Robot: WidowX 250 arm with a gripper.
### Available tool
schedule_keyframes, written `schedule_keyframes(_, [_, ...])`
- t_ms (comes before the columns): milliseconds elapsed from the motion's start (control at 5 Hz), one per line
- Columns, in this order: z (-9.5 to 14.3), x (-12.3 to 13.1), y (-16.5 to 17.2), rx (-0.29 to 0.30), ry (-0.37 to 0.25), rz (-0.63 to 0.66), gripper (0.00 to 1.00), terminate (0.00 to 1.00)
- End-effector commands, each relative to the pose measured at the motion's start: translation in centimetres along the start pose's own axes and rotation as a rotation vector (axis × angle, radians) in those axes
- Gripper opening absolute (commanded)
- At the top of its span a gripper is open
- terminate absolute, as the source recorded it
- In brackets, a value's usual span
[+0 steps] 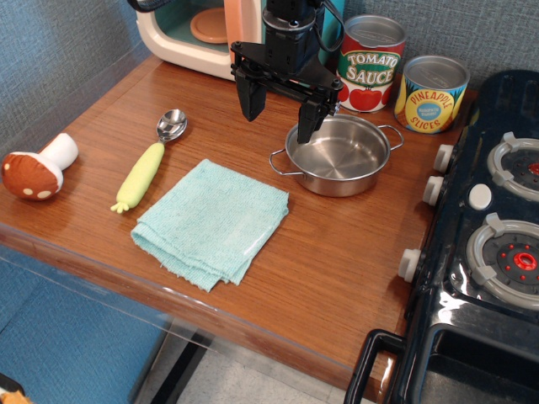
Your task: Place the blue cloth near the right front corner of the table.
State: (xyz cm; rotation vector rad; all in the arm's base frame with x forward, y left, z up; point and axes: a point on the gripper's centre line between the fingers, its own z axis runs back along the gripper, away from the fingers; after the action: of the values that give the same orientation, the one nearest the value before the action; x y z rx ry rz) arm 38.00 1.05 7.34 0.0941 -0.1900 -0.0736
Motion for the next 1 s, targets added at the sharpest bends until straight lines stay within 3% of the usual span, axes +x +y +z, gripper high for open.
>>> schedule_keyframes(0, [0.0,0.0,0.0,0.000,0.000,0.000,1.00,0.00])
schedule_keyframes(200, [0.2,-2.4,0.7,-0.052,0.000,0.014,1.00,0.00])
schedule_keyframes(600, [1.8,-8.0,2.2,-0.084,-0.033,0.014,1.00,0.00])
schedule_keyframes(800, [0.5,-9.1,2.5,-0.067,-0.011,0.011,1.00,0.00])
